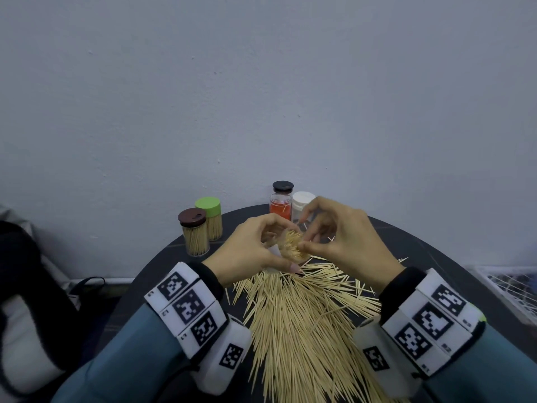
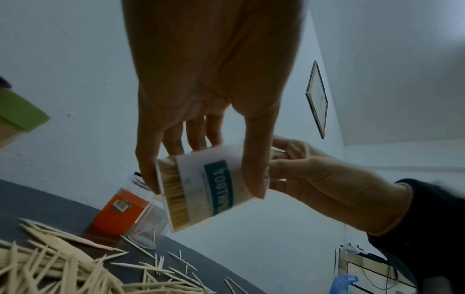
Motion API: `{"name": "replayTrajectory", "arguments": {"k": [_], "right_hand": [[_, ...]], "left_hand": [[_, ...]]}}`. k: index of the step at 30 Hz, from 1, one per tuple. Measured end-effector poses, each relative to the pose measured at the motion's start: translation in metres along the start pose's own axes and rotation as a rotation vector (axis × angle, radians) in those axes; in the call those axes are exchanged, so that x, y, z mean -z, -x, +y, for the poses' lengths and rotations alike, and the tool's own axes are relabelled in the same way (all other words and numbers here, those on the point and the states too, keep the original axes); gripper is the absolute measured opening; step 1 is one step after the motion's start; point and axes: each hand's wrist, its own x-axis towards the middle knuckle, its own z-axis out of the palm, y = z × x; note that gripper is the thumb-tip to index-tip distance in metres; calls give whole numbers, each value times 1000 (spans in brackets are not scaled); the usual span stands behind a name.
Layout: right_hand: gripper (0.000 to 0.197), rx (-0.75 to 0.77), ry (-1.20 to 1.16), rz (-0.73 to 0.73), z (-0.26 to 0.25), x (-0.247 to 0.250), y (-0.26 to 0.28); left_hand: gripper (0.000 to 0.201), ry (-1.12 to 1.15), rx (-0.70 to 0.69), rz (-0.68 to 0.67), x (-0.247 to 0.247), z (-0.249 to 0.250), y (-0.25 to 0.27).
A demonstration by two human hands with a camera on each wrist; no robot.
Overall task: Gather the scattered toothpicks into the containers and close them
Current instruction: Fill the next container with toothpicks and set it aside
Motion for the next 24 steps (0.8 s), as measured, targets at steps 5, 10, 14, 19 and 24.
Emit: {"name": "replayTrajectory", "arguments": {"k": [5,10,14,19,24], "right_hand": [[11,-38,80,-2,-1,0,0],[3,-55,147,17,1,1,-2],[4,-48,86,-11,2,3,-3],[14,-262,142,-62,16,13,-7],[61,-562,623,-684,22,8,2]], "left_hand": [[58,-7,10,15,2,0,0],[59,5,13,1,2,0,0],[56,33,18,5,3,0,0],[56,77,35,33,6,1,-1],[58,72,51,37,5,0,-2]]}}
